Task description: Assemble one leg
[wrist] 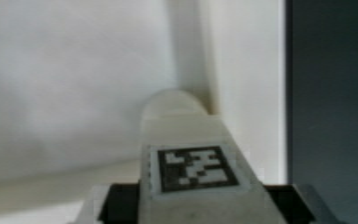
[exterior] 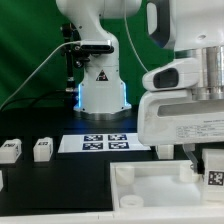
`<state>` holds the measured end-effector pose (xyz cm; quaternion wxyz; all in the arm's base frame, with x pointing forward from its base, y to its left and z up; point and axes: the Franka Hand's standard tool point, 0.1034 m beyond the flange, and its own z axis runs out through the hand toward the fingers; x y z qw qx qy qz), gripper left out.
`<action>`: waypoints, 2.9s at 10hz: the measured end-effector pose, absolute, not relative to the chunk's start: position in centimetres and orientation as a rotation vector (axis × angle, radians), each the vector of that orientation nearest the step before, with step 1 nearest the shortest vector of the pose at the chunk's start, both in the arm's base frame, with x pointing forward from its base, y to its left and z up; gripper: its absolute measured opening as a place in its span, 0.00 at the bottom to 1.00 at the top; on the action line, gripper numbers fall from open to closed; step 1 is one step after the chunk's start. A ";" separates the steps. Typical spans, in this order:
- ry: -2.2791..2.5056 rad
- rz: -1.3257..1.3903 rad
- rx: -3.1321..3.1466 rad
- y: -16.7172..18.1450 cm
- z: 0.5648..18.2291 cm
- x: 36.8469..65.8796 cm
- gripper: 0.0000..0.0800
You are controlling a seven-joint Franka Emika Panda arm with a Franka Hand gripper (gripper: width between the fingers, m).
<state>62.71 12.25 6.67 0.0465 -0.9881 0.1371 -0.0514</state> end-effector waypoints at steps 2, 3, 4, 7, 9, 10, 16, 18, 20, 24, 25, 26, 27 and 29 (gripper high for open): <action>0.933 -0.122 -2.870 12.2 6.6 62.7 0.37; 1.190 -0.108 -2.767 12.2 6.5 62.9 0.37; 1.518 -0.084 -2.596 12.5 6.4 62.8 0.37; 2.250 -0.039 -1.909 12.9 6.2 63.1 0.37; 2.333 -0.030 -1.784 12.8 6.1 63.1 0.37; 2.324 -0.031 -1.797 12.9 6.1 63.1 0.58; 1.254 -0.163 -2.690 12.4 6.3 63.2 0.81; 0.967 -0.192 -2.823 12.3 6.3 63.2 0.81; 0.522 -0.230 -2.972 11.9 6.3 63.3 0.81; 1.051 -0.185 -2.805 11.6 6.1 63.1 0.37; 1.192 -0.174 -2.744 11.6 6.1 63.1 0.37; 1.344 -0.161 -2.666 11.5 6.0 63.1 0.37; 1.502 -0.145 -2.575 11.4 6.0 63.0 0.37; 2.067 -0.032 -2.137 11.6 5.8 63.1 0.37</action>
Offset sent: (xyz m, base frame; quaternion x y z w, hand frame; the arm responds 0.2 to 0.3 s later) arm 0.0048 0.0055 -0.0108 -0.0384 0.0334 0.4599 0.8865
